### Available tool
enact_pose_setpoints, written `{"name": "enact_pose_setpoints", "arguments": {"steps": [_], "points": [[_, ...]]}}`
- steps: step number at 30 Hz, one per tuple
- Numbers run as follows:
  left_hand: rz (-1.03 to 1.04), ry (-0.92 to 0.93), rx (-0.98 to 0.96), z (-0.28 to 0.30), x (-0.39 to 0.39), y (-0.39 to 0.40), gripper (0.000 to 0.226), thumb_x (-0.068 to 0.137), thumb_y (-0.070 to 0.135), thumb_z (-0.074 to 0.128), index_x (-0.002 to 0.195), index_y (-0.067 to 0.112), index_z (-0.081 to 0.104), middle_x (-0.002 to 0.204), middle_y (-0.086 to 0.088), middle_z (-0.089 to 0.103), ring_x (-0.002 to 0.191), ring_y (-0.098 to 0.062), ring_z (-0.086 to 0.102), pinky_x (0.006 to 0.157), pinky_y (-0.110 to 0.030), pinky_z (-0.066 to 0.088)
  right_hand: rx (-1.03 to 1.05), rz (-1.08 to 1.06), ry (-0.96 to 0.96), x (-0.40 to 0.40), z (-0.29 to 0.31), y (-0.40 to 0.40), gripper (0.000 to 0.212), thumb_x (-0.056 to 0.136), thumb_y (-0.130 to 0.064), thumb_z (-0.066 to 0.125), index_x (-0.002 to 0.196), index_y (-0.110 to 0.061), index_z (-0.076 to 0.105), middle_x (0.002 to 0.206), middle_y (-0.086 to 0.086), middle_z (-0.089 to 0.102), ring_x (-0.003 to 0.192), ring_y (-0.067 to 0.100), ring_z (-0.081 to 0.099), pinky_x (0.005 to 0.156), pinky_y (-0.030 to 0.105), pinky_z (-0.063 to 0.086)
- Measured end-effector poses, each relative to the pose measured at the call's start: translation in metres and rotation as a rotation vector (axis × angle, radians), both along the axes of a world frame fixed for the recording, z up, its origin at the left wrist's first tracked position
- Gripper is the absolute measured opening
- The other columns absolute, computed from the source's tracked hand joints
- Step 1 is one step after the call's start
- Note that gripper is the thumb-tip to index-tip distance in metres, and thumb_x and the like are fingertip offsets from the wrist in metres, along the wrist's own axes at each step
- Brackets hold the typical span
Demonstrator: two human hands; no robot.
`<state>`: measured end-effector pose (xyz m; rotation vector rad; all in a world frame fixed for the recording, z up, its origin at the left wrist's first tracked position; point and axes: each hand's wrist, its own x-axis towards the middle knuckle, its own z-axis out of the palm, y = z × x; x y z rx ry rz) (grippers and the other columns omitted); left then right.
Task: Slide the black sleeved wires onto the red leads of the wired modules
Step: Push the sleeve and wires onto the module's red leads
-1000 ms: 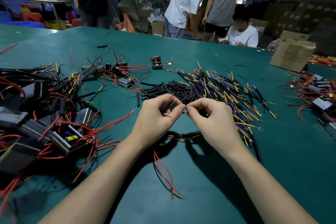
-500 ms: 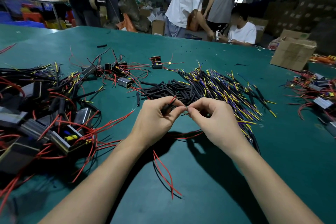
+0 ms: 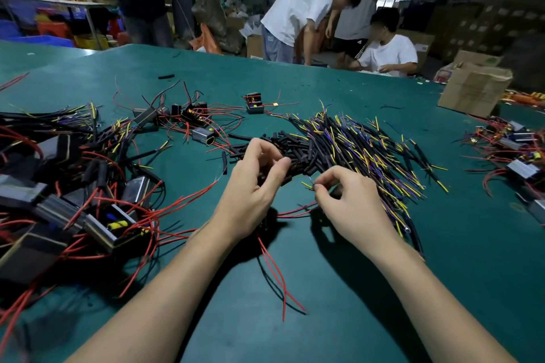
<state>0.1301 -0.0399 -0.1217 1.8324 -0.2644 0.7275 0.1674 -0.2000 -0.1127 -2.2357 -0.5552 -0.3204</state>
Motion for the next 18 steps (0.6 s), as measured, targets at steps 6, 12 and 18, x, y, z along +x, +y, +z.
{"name": "enact_pose_setpoints", "arguments": {"steps": [6,12,18], "points": [[0.016,-0.024,0.131,-0.002,0.003,0.003,0.009,0.095,0.022,0.05,0.09,0.02,0.057,0.07,0.016,0.058,0.066,0.0,0.053,0.064,-0.015,0.042,0.278,0.08,0.166,0.001,0.008,0.003,0.019,0.085,-0.006,0.063,0.072,-0.02,0.064,0.067,-0.001,0.064,0.058,0.014,0.054,0.066,0.032,0.048],[0.039,-0.075,0.123,-0.001,0.002,0.001,0.013,0.083,0.027,0.067,0.084,0.019,0.057,0.066,-0.004,0.058,0.062,-0.017,0.051,0.062,-0.027,0.041,0.335,0.091,0.22,0.002,0.01,0.0,0.016,0.086,-0.008,0.063,0.075,-0.019,0.065,0.071,0.003,0.066,0.051,0.01,0.055,0.062,0.024,0.048],[0.02,-0.096,0.087,-0.001,0.003,0.001,0.014,0.088,0.017,0.064,0.083,0.004,0.065,0.074,-0.007,0.064,0.068,-0.021,0.059,0.067,-0.036,0.048,0.346,0.127,0.193,0.005,0.014,-0.007,0.015,0.086,-0.009,0.065,0.074,-0.018,0.067,0.067,-0.003,0.064,0.051,0.006,0.053,0.057,0.014,0.045]]}}
